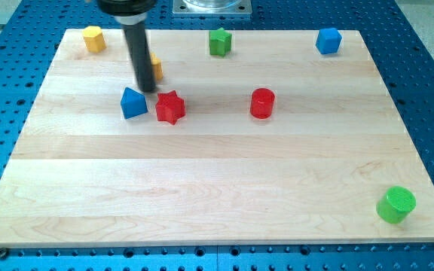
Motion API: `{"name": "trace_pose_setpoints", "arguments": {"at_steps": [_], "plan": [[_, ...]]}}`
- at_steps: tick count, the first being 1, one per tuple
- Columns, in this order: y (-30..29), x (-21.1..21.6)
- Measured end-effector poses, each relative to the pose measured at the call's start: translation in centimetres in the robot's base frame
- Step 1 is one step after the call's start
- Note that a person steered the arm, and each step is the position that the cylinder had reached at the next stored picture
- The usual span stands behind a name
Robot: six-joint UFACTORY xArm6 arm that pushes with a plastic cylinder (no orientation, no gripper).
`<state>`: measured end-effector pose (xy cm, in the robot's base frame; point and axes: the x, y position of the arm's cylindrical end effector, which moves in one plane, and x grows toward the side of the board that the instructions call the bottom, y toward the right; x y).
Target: Push the yellow heart vertically below the yellow hexagon
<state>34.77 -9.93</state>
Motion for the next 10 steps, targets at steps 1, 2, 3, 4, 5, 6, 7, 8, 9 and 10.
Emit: {"name": "trace_pose_setpoints", "arguments": {"at_steps": [1,2,3,4,5,6,7,8,9,10], "plan": [[1.8,-0.4],[5.0,-5.9],[2.0,-7.1],[-6.6,-4.3],[-10.6,-1.4],[-7.9,-4.3],[-4.3,-3.5],[-5.8,-0.8],[-11.7,2.0],[-9.3,4.0]]}}
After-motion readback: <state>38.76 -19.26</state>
